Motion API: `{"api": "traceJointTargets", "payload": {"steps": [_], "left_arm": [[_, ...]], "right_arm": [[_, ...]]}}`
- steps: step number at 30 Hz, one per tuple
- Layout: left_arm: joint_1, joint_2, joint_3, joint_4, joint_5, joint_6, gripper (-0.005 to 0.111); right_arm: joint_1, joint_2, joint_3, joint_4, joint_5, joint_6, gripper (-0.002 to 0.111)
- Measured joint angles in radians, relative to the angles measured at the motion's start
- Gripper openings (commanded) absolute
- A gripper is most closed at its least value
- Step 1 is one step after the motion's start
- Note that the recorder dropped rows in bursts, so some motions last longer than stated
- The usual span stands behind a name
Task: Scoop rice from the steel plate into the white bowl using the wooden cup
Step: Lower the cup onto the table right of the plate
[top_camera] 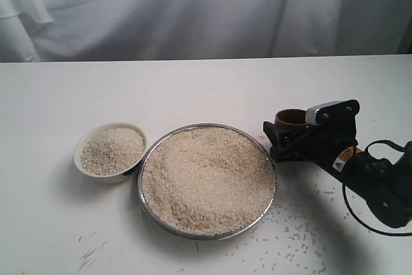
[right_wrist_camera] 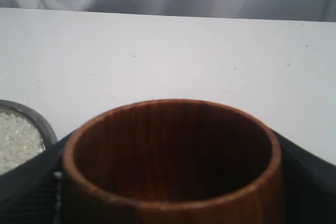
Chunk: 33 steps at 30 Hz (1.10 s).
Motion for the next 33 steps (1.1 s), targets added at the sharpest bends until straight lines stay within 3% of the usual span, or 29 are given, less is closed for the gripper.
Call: {"api": "traceJointTargets", "payload": {"steps": [5,9,13,16,20,27,33], "left_arm": [[0.000,0.000,0.000,0.000,0.000,0.000,0.000],[0.000,0.000,0.000,0.000,0.000,0.000,0.000],[0.000,0.000,0.000,0.000,0.000,0.000,0.000],[0.000,0.000,0.000,0.000,0.000,0.000,0.000],[0.000,0.000,0.000,0.000,0.000,0.000,0.000],[0.000,0.000,0.000,0.000,0.000,0.000,0.000],[0.000,0.000,0.000,0.000,0.000,0.000,0.000]], "right_arm": [[0.000,0.000,-0.025,-0.018,0.000,-0.002,0.000],[0.000,0.000,-0.027,-0.026,0.000,-0.002,0.010],[0.000,0.000,-0.027,-0.046,0.000,-0.002,0.030],[0.000,0.000,-0.027,-0.056,0.000,-0.002,0.061],[0.000,0.000,-0.027,-0.056,0.000,-0.043,0.076],[0.000,0.000,-0.027,-0.056,0.021,-0.060,0.089],[0.000,-0.002,-0.027,-0.056,-0.006,-0.060,0.090]]}}
